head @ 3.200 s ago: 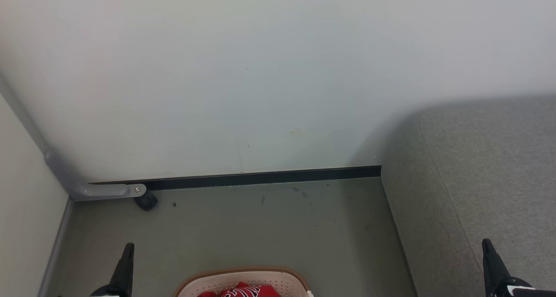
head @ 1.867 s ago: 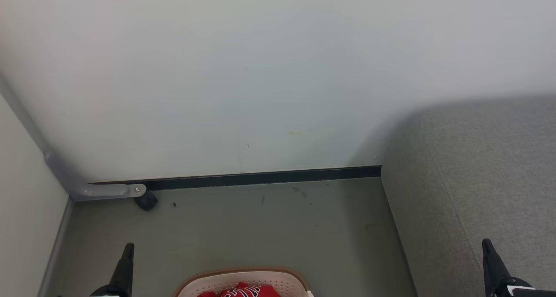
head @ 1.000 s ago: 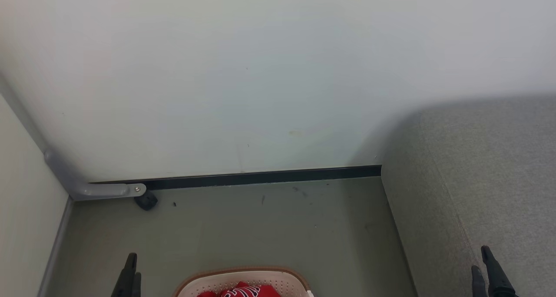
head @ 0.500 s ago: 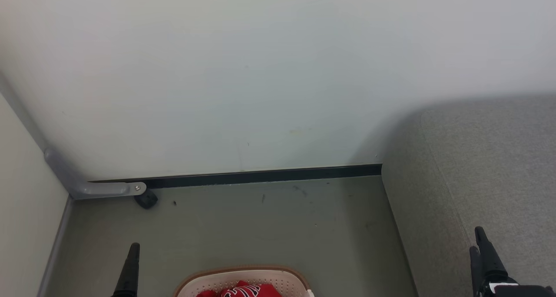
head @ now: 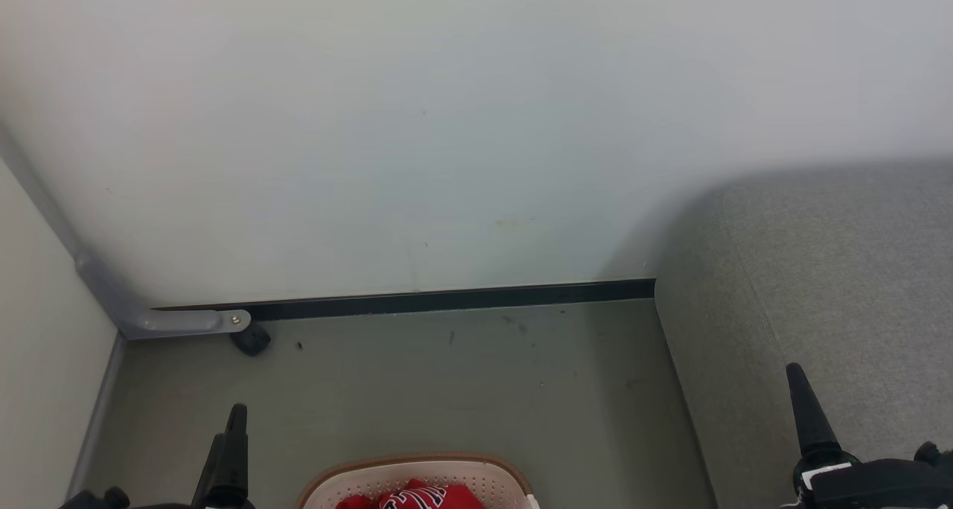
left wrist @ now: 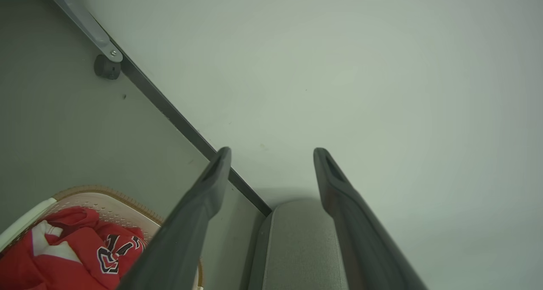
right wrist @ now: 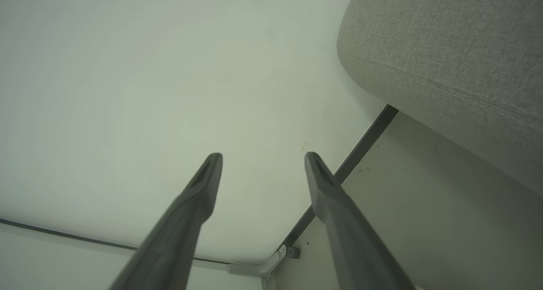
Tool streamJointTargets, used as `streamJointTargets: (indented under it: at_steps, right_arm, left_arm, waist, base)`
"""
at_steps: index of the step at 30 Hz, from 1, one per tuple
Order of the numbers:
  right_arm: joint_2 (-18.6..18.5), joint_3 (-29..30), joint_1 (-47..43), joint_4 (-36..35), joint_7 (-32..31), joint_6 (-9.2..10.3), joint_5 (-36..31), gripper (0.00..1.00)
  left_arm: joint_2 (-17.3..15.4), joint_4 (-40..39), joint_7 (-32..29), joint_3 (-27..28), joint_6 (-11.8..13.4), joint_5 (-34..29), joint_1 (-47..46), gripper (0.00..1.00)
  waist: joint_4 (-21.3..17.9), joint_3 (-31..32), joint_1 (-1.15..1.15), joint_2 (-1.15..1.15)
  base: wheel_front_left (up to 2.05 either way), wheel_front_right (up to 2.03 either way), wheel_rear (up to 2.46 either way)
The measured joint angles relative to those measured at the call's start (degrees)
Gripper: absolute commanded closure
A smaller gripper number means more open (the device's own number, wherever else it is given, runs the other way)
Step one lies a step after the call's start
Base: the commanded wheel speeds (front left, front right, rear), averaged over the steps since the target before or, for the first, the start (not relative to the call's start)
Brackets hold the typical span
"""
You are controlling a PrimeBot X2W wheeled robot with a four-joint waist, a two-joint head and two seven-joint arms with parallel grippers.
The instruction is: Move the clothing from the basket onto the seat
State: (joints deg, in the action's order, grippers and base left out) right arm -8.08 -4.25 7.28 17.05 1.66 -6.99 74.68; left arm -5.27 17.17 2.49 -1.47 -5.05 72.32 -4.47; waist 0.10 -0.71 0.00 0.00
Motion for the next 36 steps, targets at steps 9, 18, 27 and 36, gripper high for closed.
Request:
streamJointTargets:
  at_steps: [9,18,27,36]
  right_arm:
    - [-2.76,-5.26,2.33,0.38,2.52,0.45,-10.88,0.0]
    - [-4.81,-9.48,4.2,1.05,4.57,1.53,-19.85,0.0]
    - [-6.32,-12.67,5.47,1.65,6.59,2.35,-26.77,0.0]
    - [-7.64,-15.16,7.14,1.83,8.58,2.46,-32.97,0.0]
  left_arm:
    - [-2.01,-0.58,2.16,-2.87,1.62,-11.02,-0.53,0.0]
    - [-3.6,-0.57,3.86,-5.88,3.13,-20.95,-1.21,0.0]
    - [-4.54,-0.52,5.79,-7.04,4.24,-28.33,-1.69,0.0]
    - [-5.06,-0.53,7.81,-8.34,4.61,-35.15,-2.43,0.0]
  waist:
    - [-0.04,-0.15,0.0,0.0]
    - [-0.03,-0.23,0.0,0.0]
    - [-0.05,-0.24,0.0,0.0]
    - [-0.05,-0.29,0.0,0.0]
  base:
    - [0.0,0.0,0.0]
    - [0.0,0.0,0.0]
    - [0.0,0.0,0.0]
    - [0.0,0.0,0.0]
